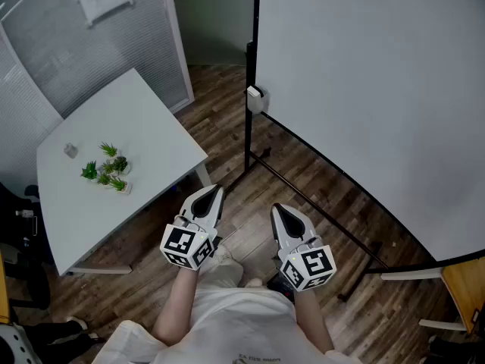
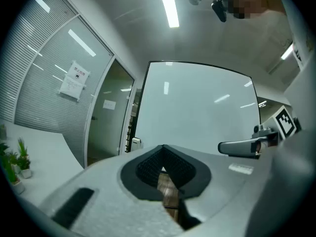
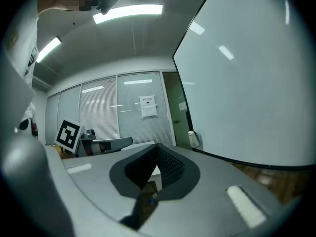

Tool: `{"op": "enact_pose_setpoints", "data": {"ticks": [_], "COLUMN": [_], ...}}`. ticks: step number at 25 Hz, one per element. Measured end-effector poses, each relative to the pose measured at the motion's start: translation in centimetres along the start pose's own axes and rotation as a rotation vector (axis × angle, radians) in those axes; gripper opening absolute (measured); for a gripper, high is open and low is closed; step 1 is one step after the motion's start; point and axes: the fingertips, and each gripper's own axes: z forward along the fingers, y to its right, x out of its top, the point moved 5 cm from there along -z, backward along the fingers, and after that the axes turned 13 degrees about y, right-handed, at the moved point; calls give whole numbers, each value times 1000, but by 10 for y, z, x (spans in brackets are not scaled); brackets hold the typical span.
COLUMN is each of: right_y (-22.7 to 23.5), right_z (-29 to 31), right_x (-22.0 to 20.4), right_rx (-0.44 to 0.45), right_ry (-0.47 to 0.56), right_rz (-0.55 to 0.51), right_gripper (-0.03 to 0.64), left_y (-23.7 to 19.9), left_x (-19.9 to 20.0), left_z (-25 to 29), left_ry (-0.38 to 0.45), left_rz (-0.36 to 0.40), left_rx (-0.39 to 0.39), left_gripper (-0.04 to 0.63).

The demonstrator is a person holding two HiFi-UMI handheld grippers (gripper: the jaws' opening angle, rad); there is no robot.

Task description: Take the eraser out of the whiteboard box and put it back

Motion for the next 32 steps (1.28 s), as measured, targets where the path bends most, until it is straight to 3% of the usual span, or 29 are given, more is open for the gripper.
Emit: {"op": "enact_pose_setpoints", "data": {"ticks": [3, 23, 24, 25, 26, 27, 28, 32], "right_y": [3, 2, 3, 4, 5, 6, 8, 18], "right_z": [-5, -12, -12, -11, -10, -8, -7, -1], "right_x": [1, 6, 4, 2, -1, -4, -6, -9], "right_rx": [-2, 50, 47, 49, 53, 56, 54, 26], "right_ry": [24, 50, 45, 36, 25, 14, 7, 13], "right_rz": [74, 88, 93, 105, 125, 145, 158, 156], "right_gripper": [11, 11, 11, 24, 111, 210, 266, 278], "left_y": [0, 12, 13, 14, 15, 15, 16, 12], "left_x": [-5, 12, 10, 6, 3, 0, -2, -8], "left_z": [-5, -17, -15, -13, -10, -8, -7, 2], "left_ry": [-13, -7, -18, -35, -50, -60, -65, -73], "left_rz": [0, 65, 54, 37, 18, 2, -2, 56], "left_rx": [9, 67, 60, 48, 35, 26, 21, 26], "left_gripper": [6, 5, 35, 116, 210, 271, 300, 365]}}
